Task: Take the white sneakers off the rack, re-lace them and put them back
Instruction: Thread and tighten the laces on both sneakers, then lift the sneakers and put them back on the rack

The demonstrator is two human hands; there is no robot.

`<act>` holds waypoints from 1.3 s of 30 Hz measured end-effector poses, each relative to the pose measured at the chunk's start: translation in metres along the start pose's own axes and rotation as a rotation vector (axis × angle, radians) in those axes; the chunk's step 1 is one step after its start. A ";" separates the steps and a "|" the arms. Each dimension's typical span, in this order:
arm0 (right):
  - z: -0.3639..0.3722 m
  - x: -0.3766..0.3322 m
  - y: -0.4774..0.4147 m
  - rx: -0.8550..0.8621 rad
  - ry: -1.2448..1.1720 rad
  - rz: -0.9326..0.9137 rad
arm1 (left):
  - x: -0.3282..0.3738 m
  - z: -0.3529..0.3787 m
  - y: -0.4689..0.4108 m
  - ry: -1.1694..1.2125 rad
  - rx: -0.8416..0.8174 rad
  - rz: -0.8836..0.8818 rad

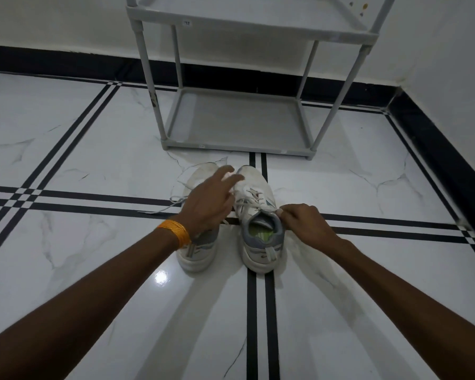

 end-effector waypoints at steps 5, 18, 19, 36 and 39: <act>-0.009 -0.009 -0.002 -0.059 -0.108 0.179 | -0.060 -0.028 0.041 0.018 -0.181 -0.455; 0.033 -0.024 -0.010 -0.004 0.119 0.005 | -0.068 0.019 0.053 0.063 -0.110 -0.537; 0.032 -0.024 -0.010 0.019 0.110 -0.009 | -0.067 0.019 0.050 0.056 -0.089 -0.512; -0.122 -0.107 0.054 0.112 0.001 -0.076 | 0.032 -0.129 0.015 0.103 0.004 -0.382; -0.180 -0.139 0.076 0.109 0.008 -0.033 | 0.070 -0.185 -0.001 0.124 -0.010 -0.398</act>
Point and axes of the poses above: each hand's wrist, its own y-axis away from the middle knuckle, its own z-axis out of the palm, x = y × z, the point moved 6 cm from there along -y, towards the middle knuckle, and after that the axes turned 9 degrees about z, right-handed, at the moved point
